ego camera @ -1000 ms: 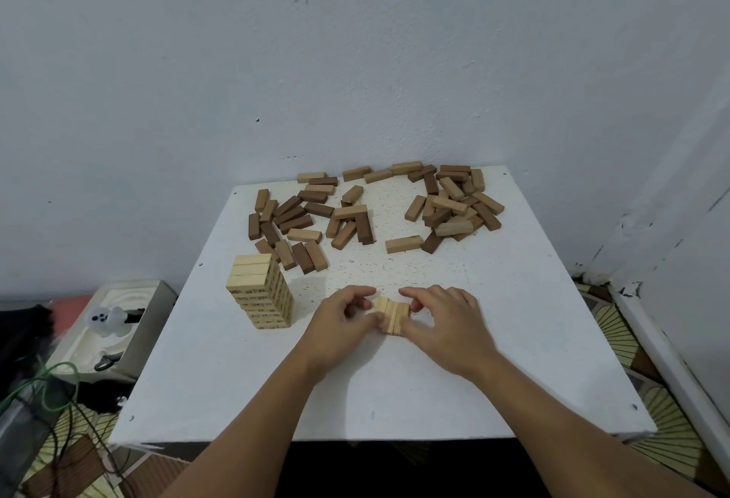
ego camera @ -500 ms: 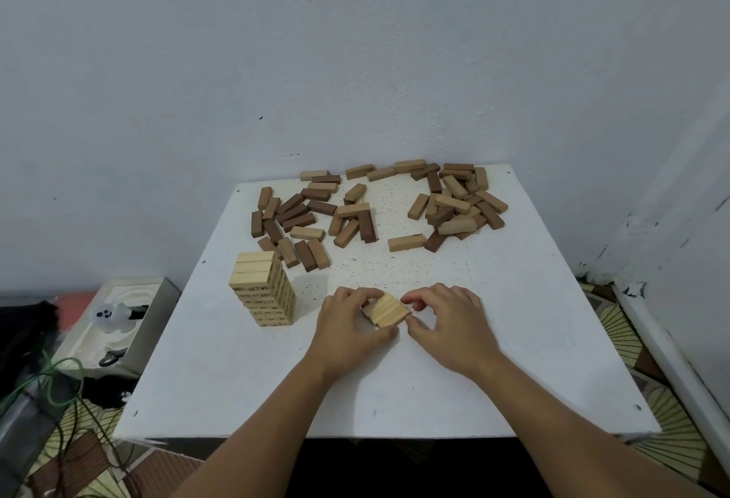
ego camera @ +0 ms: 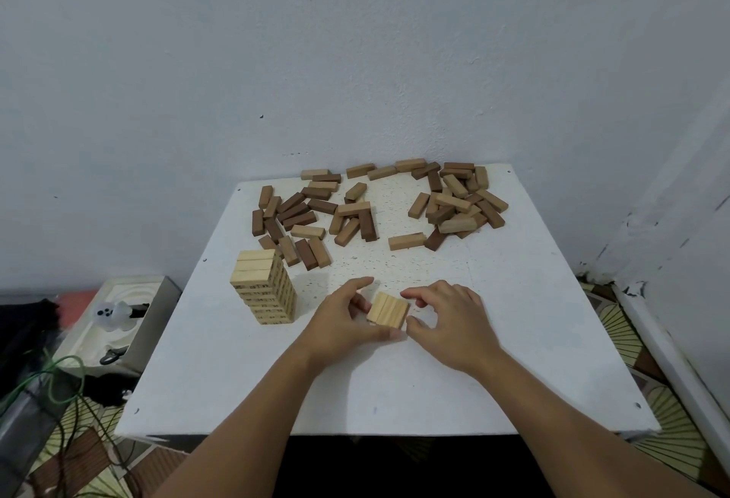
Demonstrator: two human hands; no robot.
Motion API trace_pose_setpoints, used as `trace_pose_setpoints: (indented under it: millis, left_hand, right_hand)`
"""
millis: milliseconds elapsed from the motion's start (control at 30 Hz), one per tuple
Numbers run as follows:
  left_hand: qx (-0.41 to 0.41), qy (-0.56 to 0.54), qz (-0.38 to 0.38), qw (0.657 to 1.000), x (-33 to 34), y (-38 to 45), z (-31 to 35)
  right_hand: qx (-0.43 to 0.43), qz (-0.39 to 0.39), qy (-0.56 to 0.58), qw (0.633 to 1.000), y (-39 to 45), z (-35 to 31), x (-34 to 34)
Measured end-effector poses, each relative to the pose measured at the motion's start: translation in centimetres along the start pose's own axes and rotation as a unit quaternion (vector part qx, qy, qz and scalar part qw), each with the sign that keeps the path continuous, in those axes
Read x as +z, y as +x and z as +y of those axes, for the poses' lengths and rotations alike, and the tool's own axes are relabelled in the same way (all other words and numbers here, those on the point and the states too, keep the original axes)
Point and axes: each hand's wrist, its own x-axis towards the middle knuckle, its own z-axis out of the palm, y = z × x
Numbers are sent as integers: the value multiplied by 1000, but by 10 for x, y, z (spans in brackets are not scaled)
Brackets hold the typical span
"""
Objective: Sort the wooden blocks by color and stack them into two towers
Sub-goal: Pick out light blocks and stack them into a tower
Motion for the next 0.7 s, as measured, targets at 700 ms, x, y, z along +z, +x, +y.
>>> trace_pose_setpoints:
  millis: [700]
  left_hand:
    - [-5, 41, -75, 996, -13, 12, 1]
  right_hand:
    - [-10, -34, -15, 999, 1, 2, -2]
